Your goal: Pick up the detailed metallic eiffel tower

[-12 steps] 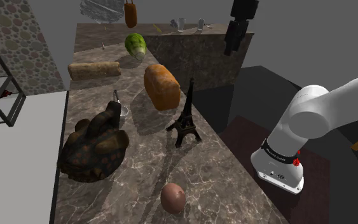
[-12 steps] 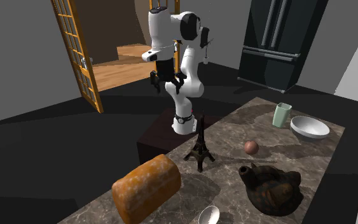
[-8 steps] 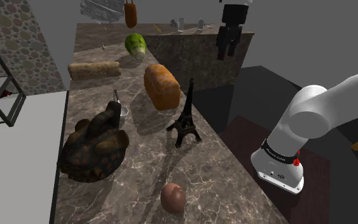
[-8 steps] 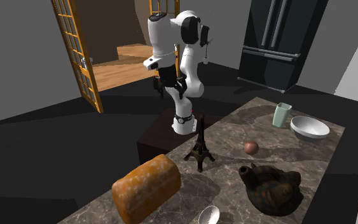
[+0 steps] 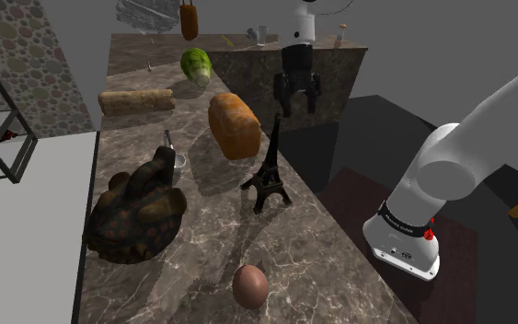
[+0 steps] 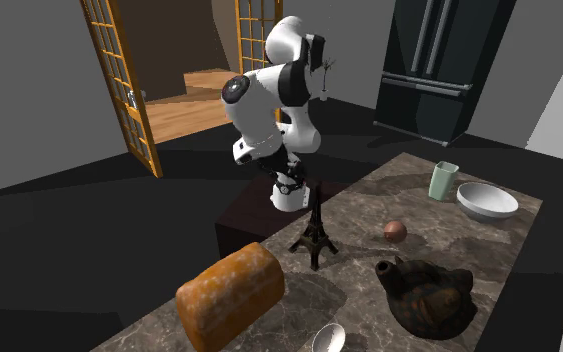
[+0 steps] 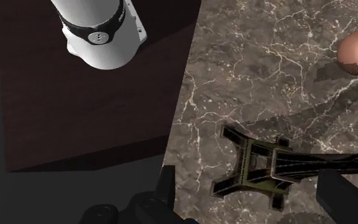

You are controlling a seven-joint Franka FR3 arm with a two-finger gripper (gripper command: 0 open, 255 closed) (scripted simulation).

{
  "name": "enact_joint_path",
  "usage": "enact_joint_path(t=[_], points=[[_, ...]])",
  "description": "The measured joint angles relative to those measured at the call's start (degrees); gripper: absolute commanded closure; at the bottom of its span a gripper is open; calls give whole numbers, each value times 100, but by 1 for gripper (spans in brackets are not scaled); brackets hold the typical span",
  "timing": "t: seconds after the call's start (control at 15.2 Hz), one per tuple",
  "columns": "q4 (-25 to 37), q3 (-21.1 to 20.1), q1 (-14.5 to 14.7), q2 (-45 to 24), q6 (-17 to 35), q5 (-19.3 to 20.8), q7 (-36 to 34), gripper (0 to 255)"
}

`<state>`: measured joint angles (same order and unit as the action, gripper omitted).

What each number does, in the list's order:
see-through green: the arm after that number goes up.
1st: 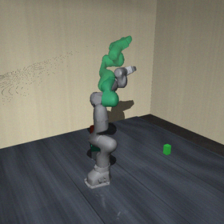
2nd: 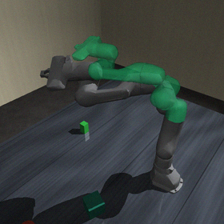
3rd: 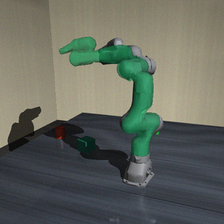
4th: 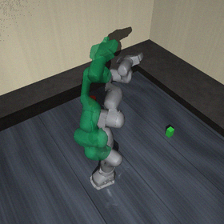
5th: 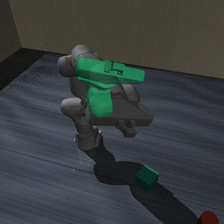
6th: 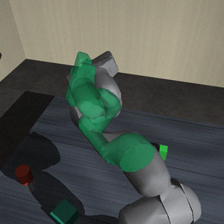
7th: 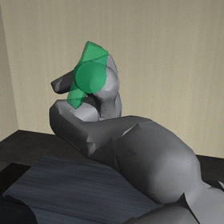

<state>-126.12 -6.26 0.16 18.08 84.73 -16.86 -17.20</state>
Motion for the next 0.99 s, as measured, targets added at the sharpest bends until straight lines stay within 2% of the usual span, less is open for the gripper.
enact_joint_path(t=[0.59,0.99], points=[[466,-196,97,-2099,48,-1348,-1507,0],[348,-216,126,-2453,370,-1458,-1471,0]])
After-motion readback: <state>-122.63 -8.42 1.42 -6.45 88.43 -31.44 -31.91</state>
